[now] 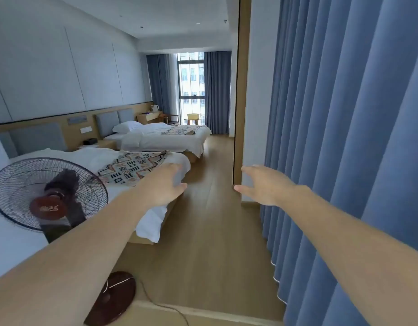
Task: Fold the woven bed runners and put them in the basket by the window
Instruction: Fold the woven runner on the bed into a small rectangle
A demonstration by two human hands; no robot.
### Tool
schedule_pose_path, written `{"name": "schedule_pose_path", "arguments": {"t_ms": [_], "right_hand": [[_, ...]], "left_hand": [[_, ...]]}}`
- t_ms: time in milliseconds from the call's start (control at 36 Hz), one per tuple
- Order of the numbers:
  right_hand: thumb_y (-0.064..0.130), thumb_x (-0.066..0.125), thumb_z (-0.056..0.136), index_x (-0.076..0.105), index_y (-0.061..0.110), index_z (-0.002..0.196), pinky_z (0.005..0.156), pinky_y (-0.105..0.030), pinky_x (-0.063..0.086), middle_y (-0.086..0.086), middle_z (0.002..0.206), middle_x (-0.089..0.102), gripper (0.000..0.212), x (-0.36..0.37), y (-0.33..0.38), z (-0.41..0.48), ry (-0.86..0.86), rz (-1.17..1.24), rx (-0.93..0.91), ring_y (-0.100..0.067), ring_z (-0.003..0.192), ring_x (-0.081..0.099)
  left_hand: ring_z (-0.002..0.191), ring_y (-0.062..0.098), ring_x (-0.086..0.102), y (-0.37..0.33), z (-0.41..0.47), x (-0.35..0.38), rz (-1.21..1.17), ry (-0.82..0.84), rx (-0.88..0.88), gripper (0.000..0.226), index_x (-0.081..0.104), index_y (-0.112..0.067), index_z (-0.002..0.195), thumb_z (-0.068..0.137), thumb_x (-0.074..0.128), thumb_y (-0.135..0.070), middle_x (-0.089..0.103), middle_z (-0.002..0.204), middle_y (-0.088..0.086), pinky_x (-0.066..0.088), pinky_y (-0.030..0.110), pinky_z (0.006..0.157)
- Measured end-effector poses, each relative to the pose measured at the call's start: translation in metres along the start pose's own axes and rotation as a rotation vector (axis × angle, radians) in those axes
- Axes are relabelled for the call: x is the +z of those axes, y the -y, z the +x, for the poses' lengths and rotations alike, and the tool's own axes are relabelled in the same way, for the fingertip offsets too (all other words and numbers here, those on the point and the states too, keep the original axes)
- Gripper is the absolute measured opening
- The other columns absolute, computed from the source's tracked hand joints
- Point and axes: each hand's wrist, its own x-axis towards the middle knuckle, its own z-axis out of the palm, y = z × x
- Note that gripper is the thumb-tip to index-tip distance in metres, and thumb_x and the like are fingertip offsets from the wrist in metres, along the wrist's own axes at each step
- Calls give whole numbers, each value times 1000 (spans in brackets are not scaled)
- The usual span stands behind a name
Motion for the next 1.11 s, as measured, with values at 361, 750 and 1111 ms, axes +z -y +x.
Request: {"name": "schedule_pose_path", "arguments": {"t_ms": [361, 750, 1111], "right_hand": [[57, 41, 95, 34, 19, 145, 102, -44, 42, -7, 147, 41, 63, 52, 6, 173, 48, 4, 80, -28, 129, 44], [60, 42, 94, 36, 17, 143, 99, -47, 44, -9, 147, 41, 64, 120, -32, 283, 154, -28, 70, -31, 127, 47], [62, 40, 92, 39, 17, 140, 93, -48, 47, -9, 140, 43, 66, 183, -130, 442, 211, 27, -13, -30, 118, 51]], "left_hand": [[138, 23, 32, 100, 143, 52, -16, 45, 23, 64, 24, -16, 150, 95, 52, -35, 29, 155, 1, 28, 36, 111], [138, 24, 32, 153, 233, 137, -95, 179, -26, 65, 25, -15, 149, 95, 52, -38, 30, 153, 4, 28, 35, 111], [138, 24, 33, 147, 377, 219, -47, 214, -121, 67, 23, -16, 150, 94, 53, -38, 29, 154, 6, 28, 34, 110]]}}
